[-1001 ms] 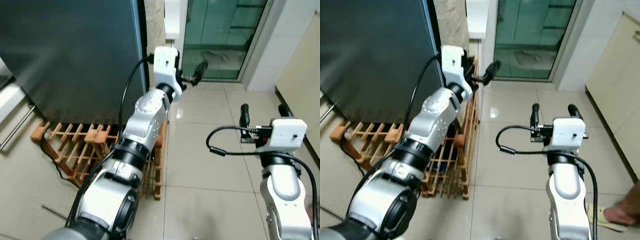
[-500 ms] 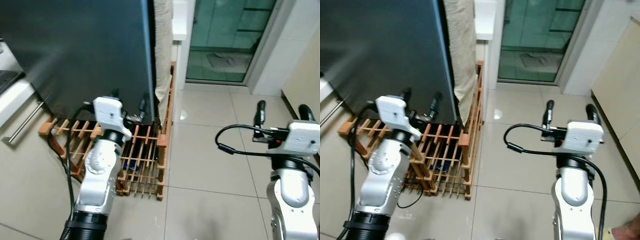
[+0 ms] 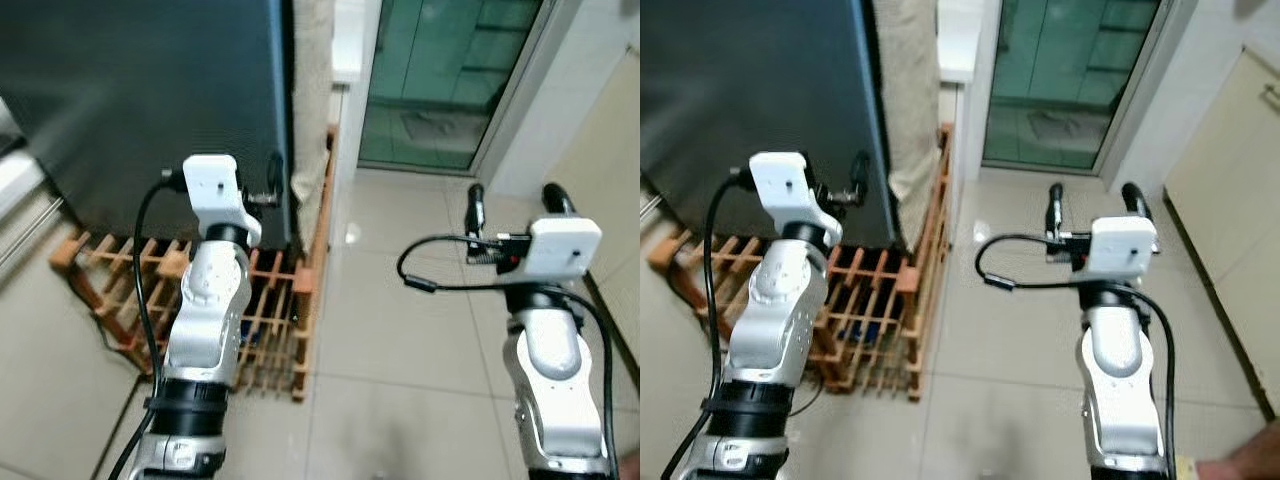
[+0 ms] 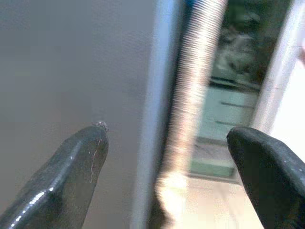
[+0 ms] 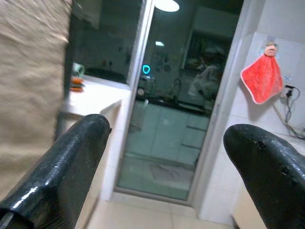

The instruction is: Restocking fridge

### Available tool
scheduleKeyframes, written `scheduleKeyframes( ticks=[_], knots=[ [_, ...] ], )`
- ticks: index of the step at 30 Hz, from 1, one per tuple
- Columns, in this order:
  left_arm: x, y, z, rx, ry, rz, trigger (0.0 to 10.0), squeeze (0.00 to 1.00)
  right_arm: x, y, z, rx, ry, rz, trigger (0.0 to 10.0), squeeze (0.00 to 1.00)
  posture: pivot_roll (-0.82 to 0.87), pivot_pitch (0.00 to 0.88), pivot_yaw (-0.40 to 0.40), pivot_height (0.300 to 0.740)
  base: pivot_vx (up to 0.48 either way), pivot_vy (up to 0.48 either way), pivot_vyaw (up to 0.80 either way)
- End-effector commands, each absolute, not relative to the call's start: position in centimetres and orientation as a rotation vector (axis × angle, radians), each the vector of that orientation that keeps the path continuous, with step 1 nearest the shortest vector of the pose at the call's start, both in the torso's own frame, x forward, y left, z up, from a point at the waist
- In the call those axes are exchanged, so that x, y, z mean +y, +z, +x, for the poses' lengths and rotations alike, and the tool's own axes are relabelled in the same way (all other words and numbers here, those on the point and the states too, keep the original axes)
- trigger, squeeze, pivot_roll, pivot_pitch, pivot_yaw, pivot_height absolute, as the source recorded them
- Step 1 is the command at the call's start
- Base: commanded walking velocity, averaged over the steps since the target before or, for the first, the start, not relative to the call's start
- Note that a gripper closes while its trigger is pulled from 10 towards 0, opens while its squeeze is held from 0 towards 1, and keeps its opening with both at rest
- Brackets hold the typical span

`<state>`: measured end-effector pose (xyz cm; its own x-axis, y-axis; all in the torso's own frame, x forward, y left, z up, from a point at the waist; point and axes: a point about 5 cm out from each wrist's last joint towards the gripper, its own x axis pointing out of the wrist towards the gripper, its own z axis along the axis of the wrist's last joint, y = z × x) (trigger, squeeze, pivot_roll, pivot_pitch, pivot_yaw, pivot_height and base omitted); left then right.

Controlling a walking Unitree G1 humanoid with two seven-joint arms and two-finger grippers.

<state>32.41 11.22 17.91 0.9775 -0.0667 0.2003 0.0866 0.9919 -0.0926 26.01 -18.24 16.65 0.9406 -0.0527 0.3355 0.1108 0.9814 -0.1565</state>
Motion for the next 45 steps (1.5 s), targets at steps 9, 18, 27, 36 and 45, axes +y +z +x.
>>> scheduleKeyframes(
  ticks=[9,18,27,36,45],
  knots=[
    [12.0,18.6,33.1,-0.195,-0.058,-0.086,10.0,0.00,-17.7,16.7,26.1,-0.338,-0.085,-0.145,10.0,0.06,-0.14,0.000,0.001,0.740,0.000,0.000,0.00],
    [12.4,21.4,32.4,-0.347,-0.077,-0.112,10.0,0.00,-16.5,19.0,26.0,-0.476,-0.059,-0.219,10.0,0.06,-0.12,0.000,0.017,0.740,0.228,0.000,0.00],
    [12.0,25.3,31.5,-0.542,-0.102,-0.091,10.0,0.00,-16.0,22.3,25.7,-0.644,-0.078,-0.287,10.0,0.06,-0.13,0.000,0.027,0.740,0.462,0.000,0.00],
    [13.2,25.0,32.1,-0.496,0.007,-0.146,10.0,0.00,-15.4,23.7,26.3,-0.680,-0.058,-0.272,10.0,0.06,-0.12,0.000,0.018,0.740,0.291,0.032,0.00],
    [13.2,24.7,32.2,-0.472,0.023,-0.119,10.0,0.00,-15.2,22.9,26.7,-0.617,-0.021,-0.245,10.0,0.08,-0.12,0.000,0.010,0.740,0.000,0.000,0.53]
  ],
)
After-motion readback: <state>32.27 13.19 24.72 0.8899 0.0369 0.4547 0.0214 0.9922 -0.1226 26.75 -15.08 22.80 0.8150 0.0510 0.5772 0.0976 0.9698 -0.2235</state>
